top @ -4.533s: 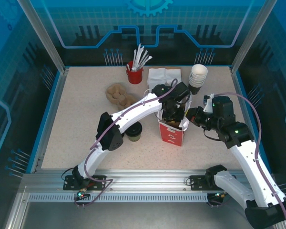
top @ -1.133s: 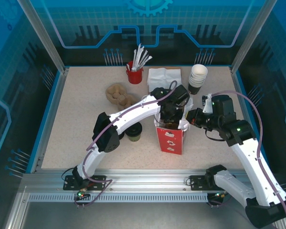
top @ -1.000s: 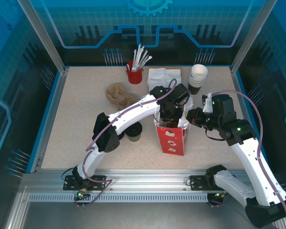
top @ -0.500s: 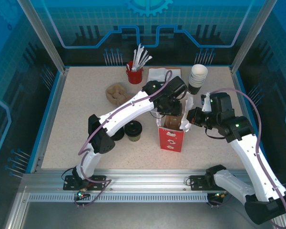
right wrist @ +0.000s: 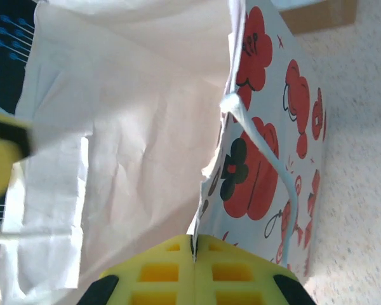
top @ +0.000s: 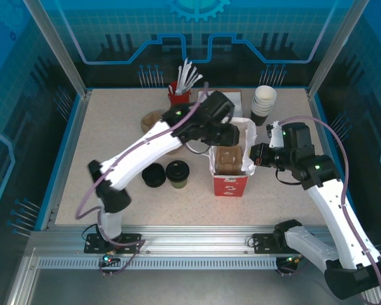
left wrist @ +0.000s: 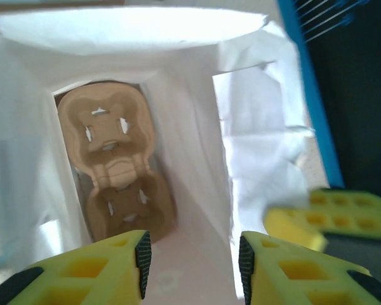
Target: Pack the takeout coffee
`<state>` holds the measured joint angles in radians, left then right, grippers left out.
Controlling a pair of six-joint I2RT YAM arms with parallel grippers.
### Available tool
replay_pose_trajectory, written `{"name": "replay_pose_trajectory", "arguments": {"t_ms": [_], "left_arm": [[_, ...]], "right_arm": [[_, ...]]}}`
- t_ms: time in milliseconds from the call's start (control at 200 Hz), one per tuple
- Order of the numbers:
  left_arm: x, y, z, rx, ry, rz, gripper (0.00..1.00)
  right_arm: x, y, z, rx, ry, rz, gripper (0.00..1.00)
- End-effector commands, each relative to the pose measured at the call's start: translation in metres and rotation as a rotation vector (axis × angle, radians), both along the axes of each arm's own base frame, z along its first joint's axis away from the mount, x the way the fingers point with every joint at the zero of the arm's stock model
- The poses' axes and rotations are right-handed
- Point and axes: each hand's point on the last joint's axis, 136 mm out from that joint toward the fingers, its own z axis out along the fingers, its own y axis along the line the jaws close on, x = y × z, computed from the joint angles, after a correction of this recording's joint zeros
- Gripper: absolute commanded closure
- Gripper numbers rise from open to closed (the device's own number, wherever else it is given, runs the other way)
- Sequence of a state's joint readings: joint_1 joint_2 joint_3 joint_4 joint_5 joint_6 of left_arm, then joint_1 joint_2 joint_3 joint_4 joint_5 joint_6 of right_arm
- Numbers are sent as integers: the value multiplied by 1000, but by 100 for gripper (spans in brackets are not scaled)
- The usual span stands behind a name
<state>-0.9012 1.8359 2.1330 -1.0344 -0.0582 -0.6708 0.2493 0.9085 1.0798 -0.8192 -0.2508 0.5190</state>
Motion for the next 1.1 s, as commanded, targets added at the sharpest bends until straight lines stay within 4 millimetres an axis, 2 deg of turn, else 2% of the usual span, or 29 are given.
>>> {"name": "replay_pose_trajectory", "arguments": {"t_ms": [0,105,310,490,595,730,870,1096], "left_arm": [[6,31,41,-80,-161,66,56],[7,67,56,-105,-261,159,56],[8,145,66,-59,-385,353,57],[4,184,65,-21,-418,431,55],[3,192,60,-4,-405,446,55],[5,191,51,7,-382,443,54],[10,189,39,29,-345,443,54],[17,182,25,46,-299,434,53]], "right_arm": [[1,8,23,38,-163,110,100],[-6,21,39,100,-271,241,100],[-24,35,44,118,-408,416,100],[-26,38,37,126,-422,446,100],[-22,37,35,141,-391,422,100],[-9,31,36,163,-310,317,100],[10,15,22,187,-143,104,100],[21,-1,-3,208,99,-107,100]]}}
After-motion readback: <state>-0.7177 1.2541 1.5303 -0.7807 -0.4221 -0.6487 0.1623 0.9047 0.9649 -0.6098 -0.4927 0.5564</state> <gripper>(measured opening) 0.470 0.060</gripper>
